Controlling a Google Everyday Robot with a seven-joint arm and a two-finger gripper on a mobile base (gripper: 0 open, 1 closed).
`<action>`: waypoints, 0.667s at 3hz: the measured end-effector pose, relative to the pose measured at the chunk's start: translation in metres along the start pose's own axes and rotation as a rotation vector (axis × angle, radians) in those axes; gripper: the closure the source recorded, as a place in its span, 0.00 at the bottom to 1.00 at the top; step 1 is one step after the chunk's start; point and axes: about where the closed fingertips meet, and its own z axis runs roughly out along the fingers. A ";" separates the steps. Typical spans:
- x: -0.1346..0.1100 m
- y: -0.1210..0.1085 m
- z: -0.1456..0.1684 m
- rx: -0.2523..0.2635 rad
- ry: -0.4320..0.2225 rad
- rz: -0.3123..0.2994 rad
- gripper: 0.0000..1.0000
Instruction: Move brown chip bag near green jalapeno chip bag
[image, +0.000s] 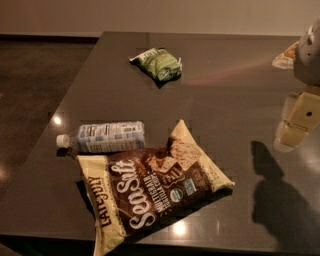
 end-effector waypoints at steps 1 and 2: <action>0.000 0.000 0.000 0.000 0.000 0.000 0.00; -0.013 0.008 0.012 -0.068 -0.018 0.036 0.00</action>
Offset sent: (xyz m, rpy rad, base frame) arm 0.0008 0.0273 -0.0210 0.0871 0.1437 -0.0464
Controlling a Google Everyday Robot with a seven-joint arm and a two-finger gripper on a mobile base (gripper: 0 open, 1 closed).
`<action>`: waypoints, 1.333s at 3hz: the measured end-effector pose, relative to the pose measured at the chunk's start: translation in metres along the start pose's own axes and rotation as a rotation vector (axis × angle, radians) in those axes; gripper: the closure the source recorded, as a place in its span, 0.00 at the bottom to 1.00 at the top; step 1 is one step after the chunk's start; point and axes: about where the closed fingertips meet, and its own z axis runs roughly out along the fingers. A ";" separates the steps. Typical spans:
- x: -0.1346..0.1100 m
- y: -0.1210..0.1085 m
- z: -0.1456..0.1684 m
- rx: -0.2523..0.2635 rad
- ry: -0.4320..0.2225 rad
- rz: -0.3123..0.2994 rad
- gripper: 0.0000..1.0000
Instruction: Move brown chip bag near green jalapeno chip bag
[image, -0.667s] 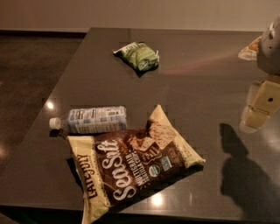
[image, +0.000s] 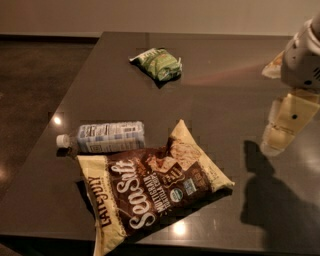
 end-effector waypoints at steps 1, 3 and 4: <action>-0.027 0.022 0.026 -0.142 -0.044 0.037 0.00; -0.069 0.062 0.060 -0.281 -0.146 0.017 0.00; -0.094 0.091 0.091 -0.366 -0.192 -0.013 0.00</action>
Offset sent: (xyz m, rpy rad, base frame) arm -0.0210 0.0627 -0.0404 0.1492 0.2575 0.0138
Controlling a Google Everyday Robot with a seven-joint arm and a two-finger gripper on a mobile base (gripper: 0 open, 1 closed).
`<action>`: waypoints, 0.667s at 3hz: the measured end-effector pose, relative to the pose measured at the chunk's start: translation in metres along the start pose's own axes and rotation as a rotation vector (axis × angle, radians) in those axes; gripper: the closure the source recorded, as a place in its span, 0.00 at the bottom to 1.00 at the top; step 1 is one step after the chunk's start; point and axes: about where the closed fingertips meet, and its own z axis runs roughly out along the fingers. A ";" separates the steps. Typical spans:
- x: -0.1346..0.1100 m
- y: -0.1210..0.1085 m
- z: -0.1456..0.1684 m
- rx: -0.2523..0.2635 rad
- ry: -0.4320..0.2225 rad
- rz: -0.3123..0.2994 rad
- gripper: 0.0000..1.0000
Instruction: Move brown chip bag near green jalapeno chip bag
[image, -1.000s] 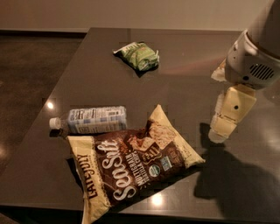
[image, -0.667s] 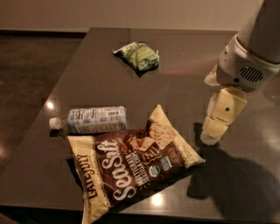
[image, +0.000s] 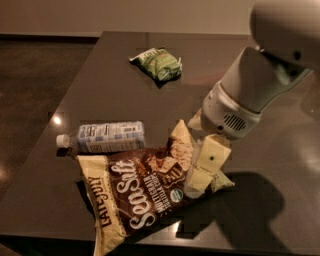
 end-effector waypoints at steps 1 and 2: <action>-0.015 0.007 0.038 -0.059 -0.011 -0.022 0.02; -0.022 0.006 0.047 -0.060 -0.010 -0.025 0.25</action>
Offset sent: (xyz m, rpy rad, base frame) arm -0.0011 0.0511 -0.0397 0.0243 0.0453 0.0474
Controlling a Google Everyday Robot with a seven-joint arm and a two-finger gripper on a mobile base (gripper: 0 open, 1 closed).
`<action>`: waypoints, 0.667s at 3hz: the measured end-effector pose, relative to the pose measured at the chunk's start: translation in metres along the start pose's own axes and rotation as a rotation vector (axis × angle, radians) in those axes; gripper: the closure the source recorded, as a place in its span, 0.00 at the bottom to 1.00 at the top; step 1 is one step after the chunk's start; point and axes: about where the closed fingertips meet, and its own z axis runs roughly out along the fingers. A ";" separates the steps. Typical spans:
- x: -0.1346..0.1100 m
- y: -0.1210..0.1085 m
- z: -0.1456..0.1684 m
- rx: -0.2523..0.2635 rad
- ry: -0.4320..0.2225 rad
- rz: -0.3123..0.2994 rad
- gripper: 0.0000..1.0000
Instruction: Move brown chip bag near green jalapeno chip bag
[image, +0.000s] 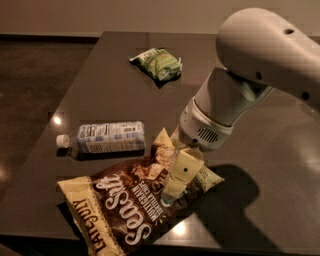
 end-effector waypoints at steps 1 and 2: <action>-0.007 -0.008 -0.019 0.054 -0.016 0.032 0.56; -0.009 -0.018 -0.044 0.111 -0.033 0.057 0.87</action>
Offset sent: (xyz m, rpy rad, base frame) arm 0.0322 -0.0195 0.0552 0.0184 -0.1015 -0.1471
